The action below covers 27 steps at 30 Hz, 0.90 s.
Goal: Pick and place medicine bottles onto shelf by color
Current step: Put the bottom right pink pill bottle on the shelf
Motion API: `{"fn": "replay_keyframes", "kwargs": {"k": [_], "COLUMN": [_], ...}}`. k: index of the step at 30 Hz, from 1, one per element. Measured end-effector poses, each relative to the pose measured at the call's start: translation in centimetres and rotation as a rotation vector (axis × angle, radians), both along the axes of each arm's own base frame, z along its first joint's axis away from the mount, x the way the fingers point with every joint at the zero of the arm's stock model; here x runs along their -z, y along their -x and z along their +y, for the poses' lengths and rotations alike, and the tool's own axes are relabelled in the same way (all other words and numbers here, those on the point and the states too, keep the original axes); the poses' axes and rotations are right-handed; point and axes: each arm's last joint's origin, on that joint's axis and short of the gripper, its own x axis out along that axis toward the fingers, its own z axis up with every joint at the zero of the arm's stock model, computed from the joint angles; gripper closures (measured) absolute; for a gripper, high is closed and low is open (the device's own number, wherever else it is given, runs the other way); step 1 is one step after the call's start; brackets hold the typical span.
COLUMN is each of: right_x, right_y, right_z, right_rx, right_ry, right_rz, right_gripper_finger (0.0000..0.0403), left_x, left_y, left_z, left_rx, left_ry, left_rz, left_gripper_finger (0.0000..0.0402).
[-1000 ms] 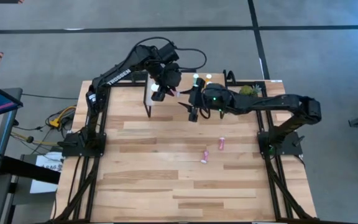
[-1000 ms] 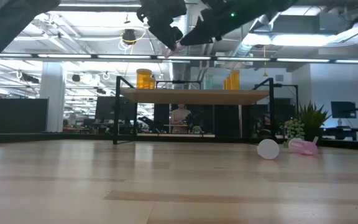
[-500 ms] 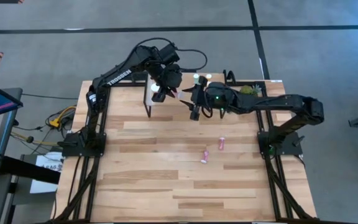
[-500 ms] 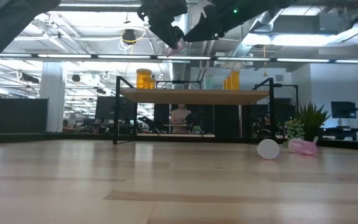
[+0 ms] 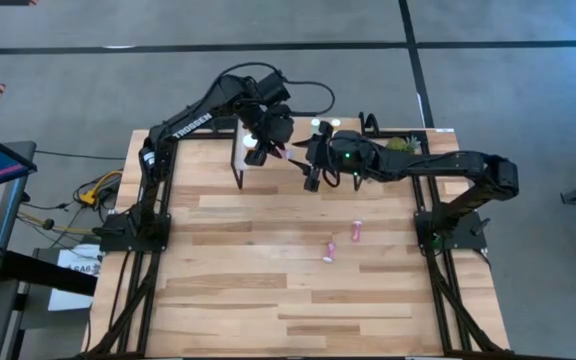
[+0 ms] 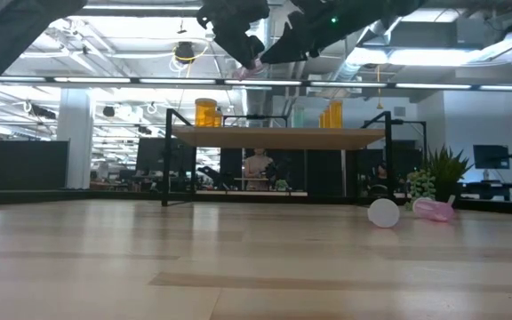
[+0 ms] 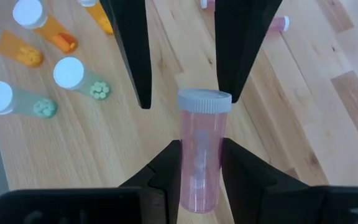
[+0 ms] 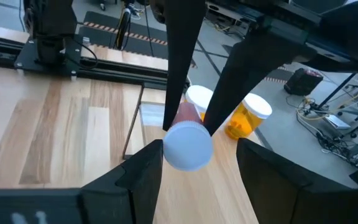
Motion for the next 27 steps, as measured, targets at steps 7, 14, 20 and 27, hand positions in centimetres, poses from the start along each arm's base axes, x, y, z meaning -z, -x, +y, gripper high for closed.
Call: {"fn": "replay_keyframes", "kwargs": {"k": [7,14,20,27], "right_x": [0.07,0.08,0.09,0.09], "right_y": [0.01,0.01,0.01,0.01], "right_z": [0.03,0.03,0.06,0.05], "right_rx": [-0.004,-0.005,-0.009,-0.008], "right_ry": [-0.003,-0.003,-0.004,-0.004], "right_rz": [0.006,0.008,0.009,0.009], "right_gripper_finger": [0.0172,0.0172,0.0172,0.0174], "left_x": [0.0,-0.04,-0.18,-0.17], "left_y": [-0.03,-0.12,-0.41,-0.39], "left_z": [-0.04,0.0,0.02,0.0], "left_rx": [0.004,0.005,0.01,0.012], "left_ry": [-0.002,-0.004,-0.005,0.001], "left_rz": [-0.002,-0.012,-0.047,-0.046], "left_gripper_finger": [0.0319,0.0319,0.0319,0.0319]}}
